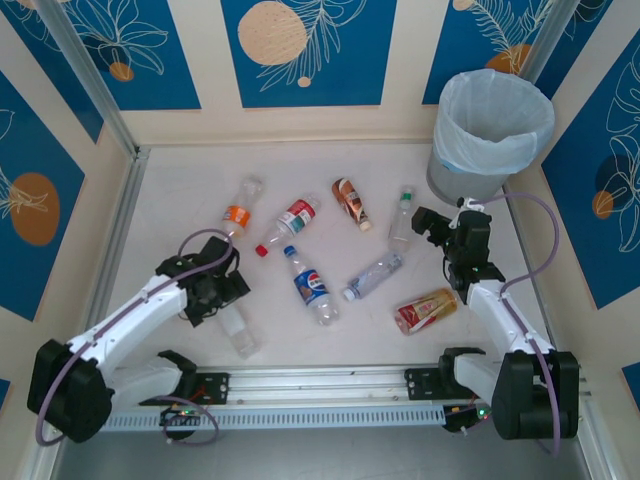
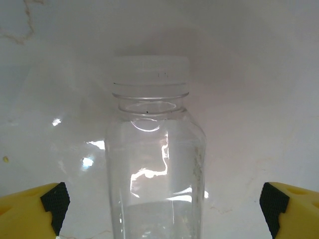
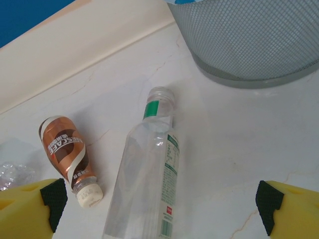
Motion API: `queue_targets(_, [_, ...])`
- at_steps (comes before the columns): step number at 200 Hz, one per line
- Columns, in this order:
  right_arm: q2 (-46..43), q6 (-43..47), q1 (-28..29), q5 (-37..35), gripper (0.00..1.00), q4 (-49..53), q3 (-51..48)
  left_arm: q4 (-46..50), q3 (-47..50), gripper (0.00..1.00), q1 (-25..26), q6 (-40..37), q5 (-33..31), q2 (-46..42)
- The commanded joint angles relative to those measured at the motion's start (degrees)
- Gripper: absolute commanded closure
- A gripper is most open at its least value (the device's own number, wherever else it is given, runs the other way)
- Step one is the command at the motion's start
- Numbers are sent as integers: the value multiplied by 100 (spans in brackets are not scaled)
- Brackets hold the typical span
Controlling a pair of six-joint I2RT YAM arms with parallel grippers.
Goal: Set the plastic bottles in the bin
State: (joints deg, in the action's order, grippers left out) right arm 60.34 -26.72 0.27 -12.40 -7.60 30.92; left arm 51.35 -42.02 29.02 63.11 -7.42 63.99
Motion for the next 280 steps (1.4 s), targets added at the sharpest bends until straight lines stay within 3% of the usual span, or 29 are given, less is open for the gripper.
queue_targets(1, [8, 161, 95, 108, 1, 96, 230, -145, 116, 1, 152, 328, -103, 228])
queue_targets(23, [11, 193, 113, 123, 0, 170, 213, -529, 390, 4, 157, 321, -199, 388])
queue_targets(54, [22, 174, 148, 175, 0, 229, 213, -775, 418, 25, 181, 61, -654, 561])
queue_targets(77, [22, 185, 183, 178, 1, 274, 261, -875, 523, 34, 178, -129, -976, 535])
queue_targets(147, [22, 154, 358, 42, 0, 412, 423, -1356, 493, 57, 179, -867, -606, 436])
queue_targets(220, [-126, -73, 414, -189, 1, 482, 503, -1332, 177, 62, 201, -1603, -403, -493])
queue_targets(280, [-409, -589, 421, 34, 1, 265, 465, -2577, -384, 60, 199, -2307, 250, -793])
